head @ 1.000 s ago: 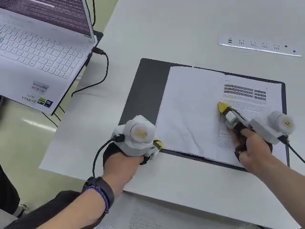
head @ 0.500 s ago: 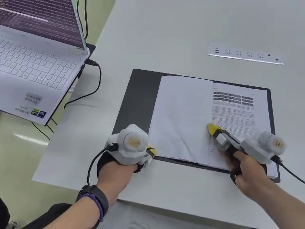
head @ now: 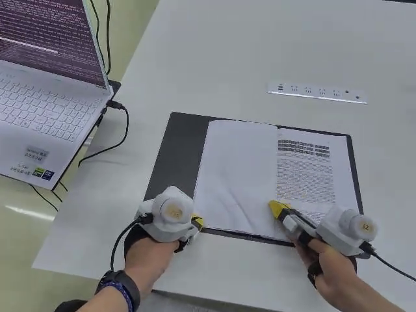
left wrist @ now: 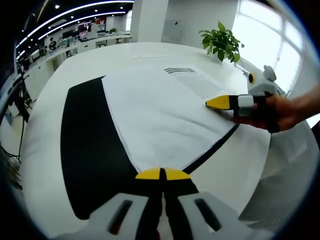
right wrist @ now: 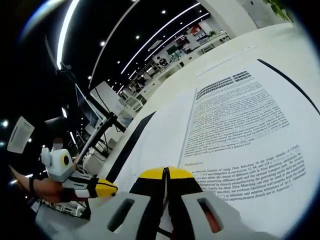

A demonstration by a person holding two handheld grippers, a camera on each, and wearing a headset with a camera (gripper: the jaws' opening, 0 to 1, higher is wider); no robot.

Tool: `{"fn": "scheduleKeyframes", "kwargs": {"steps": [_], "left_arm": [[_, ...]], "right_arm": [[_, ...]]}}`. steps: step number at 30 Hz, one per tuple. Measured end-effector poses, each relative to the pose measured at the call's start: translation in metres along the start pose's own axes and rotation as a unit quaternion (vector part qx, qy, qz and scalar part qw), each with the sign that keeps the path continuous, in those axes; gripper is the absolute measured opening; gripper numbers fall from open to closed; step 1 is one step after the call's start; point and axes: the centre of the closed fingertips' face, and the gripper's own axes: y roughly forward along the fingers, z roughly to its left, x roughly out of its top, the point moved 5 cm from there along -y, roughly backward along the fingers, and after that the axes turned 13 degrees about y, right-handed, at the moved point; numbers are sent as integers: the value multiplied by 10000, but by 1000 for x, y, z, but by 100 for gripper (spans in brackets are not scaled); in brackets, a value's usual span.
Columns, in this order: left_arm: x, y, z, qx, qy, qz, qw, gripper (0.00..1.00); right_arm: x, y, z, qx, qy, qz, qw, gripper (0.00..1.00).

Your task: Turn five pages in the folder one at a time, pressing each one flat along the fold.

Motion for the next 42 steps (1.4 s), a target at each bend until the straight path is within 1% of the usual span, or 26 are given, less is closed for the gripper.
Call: {"fn": "scheduleKeyframes", "kwargs": {"steps": [4, 11, 20, 28, 31, 35, 39, 40, 42], "left_arm": [[-1, 0, 0, 18, -22, -102, 9999, 0], [-1, 1, -1, 35, 84, -56, 9999, 0], [-1, 1, -1, 41, 78, -130, 9999, 0], [-1, 0, -2, 60, 86, -125, 9999, 0], [-1, 0, -2, 87, 95, -119, 9998, 0], [-1, -1, -3, 128, 24, -105, 9999, 0], [-1, -1, -3, 188, -215, -100, 9995, 0], [-1, -1, -3, 195, -271, -99, 9994, 0], [0, -1, -3, 211, -290, -69, 9993, 0]], "right_arm": [[-8, -7, 0, 5, 23, 16, 10000, 0], [-18, -17, 1, -12, 98, 50, 9999, 0], [-31, -28, 4, -60, 150, 87, 9998, 0], [-34, -32, 6, -76, 216, 150, 9996, 0], [-35, -33, 7, -122, 282, 114, 9995, 0], [-35, -33, 8, -168, 264, 142, 9994, 0], [-35, -33, 10, -222, 287, 182, 9992, 0], [-35, -33, 8, -246, 303, 197, 9990, 0], [-35, -34, 7, -287, 354, 219, 9987, 0]]}}
